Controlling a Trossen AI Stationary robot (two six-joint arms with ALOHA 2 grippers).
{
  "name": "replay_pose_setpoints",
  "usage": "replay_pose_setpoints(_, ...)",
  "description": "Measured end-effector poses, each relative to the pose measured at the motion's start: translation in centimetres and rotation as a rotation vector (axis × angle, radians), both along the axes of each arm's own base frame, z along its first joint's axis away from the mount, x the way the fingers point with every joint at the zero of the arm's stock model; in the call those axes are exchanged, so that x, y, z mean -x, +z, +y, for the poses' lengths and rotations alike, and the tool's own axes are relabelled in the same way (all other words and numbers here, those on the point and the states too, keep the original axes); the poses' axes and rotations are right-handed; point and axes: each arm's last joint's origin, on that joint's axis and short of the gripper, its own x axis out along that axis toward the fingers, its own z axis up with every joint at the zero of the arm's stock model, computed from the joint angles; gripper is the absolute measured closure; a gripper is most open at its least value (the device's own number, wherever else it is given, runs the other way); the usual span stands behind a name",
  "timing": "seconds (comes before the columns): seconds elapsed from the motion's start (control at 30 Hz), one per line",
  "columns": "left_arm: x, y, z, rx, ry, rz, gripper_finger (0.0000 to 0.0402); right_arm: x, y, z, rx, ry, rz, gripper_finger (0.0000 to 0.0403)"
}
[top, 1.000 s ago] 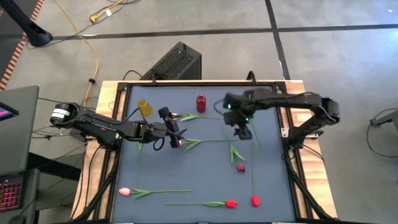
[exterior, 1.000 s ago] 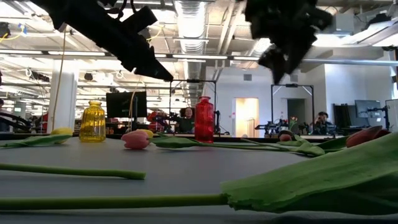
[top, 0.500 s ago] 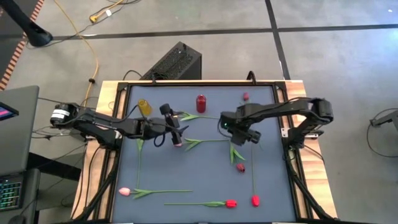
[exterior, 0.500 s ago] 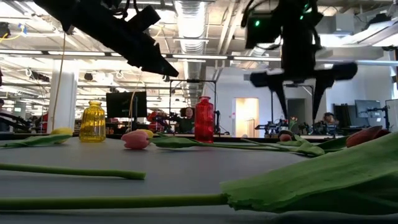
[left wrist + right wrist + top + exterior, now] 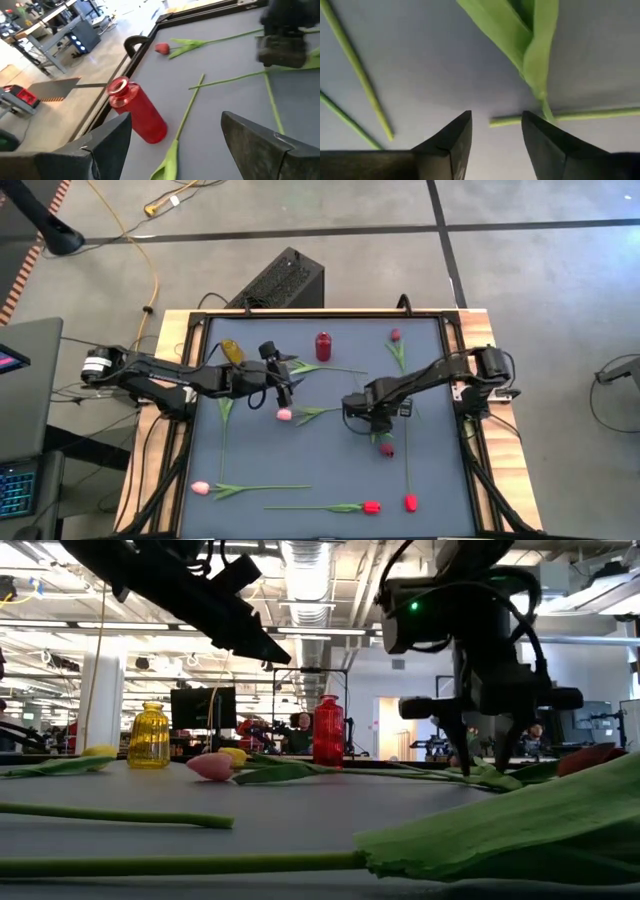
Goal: Sort flowers into vase by color
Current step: Put the bottom dark red flower into the red flower vase
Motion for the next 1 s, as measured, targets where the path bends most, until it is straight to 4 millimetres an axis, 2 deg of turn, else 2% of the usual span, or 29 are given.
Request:
replay_pose_setpoints(0.2,0.0,0.1,0.6,0.019,-0.022,-0.018,0.0107,0.1,1.0,0.6,0.048,0.027,-0.052,0.0219)
replay_pose_setpoints(0.43,0.0,0.1,0.8,0.032,-0.009,-0.026,0.0107,-0.3,1.0,1.2,0.001,0.049,-0.089,0.022)
replay_pose_setpoints(0.63,0.0,0.1,0.8,0.041,-0.005,-0.03,0.0107,-1.1,1.0,2.4,-0.033,0.149,-0.165,0.0229)
replay_pose_setpoints(1.0,0.0,0.1,0.7,0.056,-0.018,-0.031,0.0107,-0.3,0.4,2.3,0.034,0.186,-0.106,0.0235)
